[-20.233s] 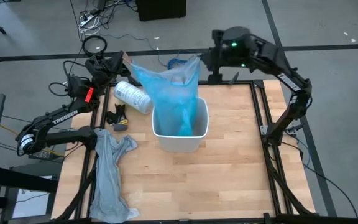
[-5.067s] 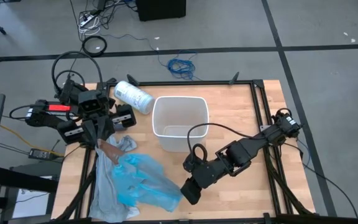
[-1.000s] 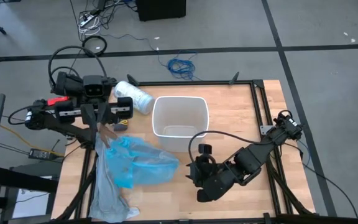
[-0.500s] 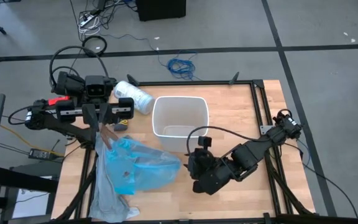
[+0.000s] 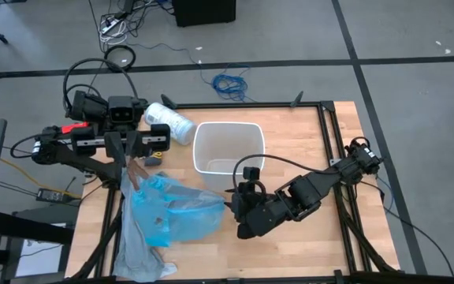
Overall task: Place trash/remove bag and relplace
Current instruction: Close the blue trash bag
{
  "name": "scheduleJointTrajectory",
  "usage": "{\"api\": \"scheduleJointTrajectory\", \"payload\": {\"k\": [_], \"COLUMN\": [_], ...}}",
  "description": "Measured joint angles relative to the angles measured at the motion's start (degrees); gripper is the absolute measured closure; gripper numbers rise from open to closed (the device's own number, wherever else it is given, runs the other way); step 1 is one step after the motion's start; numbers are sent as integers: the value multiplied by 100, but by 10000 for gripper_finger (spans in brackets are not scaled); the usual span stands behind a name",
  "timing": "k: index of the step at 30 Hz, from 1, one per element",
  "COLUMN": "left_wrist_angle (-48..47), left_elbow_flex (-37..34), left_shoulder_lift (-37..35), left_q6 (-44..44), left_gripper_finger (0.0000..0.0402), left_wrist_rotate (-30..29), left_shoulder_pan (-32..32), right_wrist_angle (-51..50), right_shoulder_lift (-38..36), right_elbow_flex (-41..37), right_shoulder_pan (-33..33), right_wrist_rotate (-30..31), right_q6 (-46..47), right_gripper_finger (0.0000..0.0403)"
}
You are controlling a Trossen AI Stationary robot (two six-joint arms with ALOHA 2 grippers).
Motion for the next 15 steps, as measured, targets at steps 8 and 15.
{"api": "scheduleJointTrajectory", "payload": {"k": [8,15], "left_wrist_angle": [-1,-5], "left_elbow_flex": [0,-2], "left_shoulder_lift": [0,0], "left_q6": [2,116], "left_gripper_finger": [396,396], "left_wrist_rotate": [11,92], "left_shoulder_pan": [-2,-1], "right_wrist_angle": [303,273], "right_shoulder_lift": [-9,-106], "right_elbow_flex": [-138,-138], "right_shoulder_pan": [-180,-362], "right_wrist_rotate": [-268,-274], "right_q6": [-135,1705], "right_gripper_finger": [278,286]}}
